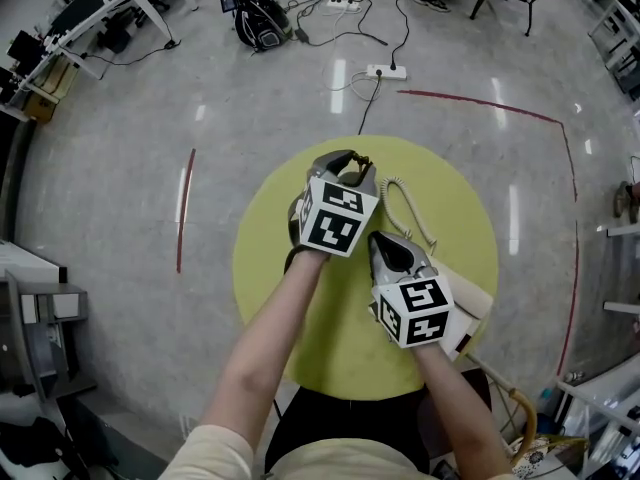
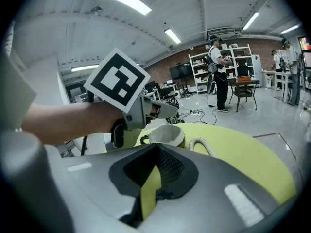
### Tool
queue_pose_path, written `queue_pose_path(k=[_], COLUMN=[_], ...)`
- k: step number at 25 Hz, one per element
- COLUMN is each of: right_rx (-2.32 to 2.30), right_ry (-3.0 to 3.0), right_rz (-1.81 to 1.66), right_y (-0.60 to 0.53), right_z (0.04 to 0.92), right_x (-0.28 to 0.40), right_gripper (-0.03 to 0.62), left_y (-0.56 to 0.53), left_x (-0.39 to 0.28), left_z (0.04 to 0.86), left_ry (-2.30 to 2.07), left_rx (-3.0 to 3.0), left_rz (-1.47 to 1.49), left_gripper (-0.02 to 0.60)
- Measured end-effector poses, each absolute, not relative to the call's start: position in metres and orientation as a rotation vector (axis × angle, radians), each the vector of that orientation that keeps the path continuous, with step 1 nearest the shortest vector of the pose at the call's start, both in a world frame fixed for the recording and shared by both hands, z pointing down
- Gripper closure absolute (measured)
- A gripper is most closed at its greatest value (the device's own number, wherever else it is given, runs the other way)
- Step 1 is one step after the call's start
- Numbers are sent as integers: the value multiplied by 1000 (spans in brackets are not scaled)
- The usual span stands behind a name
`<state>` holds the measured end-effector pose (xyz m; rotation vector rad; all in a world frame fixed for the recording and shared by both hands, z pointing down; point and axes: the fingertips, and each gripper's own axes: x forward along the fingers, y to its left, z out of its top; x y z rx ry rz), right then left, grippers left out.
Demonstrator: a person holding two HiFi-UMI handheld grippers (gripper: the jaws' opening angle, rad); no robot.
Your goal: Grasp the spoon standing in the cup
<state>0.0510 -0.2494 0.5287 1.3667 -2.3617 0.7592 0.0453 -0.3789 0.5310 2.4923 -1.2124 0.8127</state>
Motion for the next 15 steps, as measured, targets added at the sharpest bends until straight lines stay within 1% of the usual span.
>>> queue_pose_path(k=[15], right_rx=[1409], right_ry=[-2397], right_rz=[682], right_y=[-238], right_z=[495], right_x=[38], right_gripper=[592], left_y=[-349], left_x=[12], left_z=[452], left_ry=[-1301], left_rx=[2595], left_rz=[626], left_gripper=[439])
